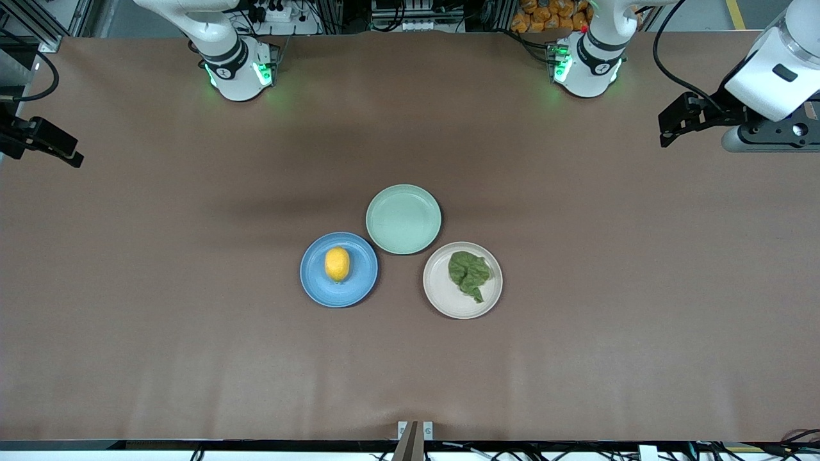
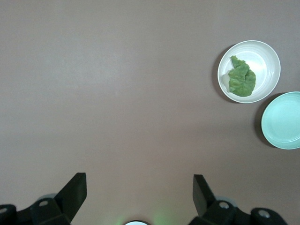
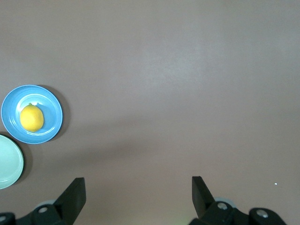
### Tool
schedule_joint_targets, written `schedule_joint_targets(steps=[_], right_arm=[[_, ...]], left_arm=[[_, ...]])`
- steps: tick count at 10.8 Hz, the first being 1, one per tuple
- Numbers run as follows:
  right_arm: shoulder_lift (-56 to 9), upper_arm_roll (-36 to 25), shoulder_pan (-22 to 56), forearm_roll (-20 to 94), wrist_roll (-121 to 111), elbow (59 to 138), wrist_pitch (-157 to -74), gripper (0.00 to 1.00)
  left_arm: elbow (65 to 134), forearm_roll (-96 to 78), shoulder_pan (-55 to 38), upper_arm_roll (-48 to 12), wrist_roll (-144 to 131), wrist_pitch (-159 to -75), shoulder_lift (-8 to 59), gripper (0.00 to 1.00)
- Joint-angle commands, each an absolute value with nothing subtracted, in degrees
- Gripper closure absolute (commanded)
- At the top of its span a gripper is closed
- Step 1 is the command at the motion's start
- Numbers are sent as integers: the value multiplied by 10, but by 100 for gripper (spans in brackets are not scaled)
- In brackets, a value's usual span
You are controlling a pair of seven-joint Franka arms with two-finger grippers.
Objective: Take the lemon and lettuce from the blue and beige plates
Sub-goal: 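Move the left gripper above the lettuce on the beige plate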
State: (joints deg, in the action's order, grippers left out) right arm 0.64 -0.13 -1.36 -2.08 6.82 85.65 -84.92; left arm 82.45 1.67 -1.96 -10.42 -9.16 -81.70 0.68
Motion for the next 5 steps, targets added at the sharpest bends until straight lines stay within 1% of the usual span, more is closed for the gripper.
schedule_joint_targets(steps=[1, 5], right_arm=[[-1, -7, -9, -15, 63, 841, -843, 0], [-1, -7, -9, -15, 63, 841, -843, 0]], left_arm=[[831, 2, -14, -105, -84, -818, -1, 0], [829, 5, -18, -106, -80, -817, 12, 0]])
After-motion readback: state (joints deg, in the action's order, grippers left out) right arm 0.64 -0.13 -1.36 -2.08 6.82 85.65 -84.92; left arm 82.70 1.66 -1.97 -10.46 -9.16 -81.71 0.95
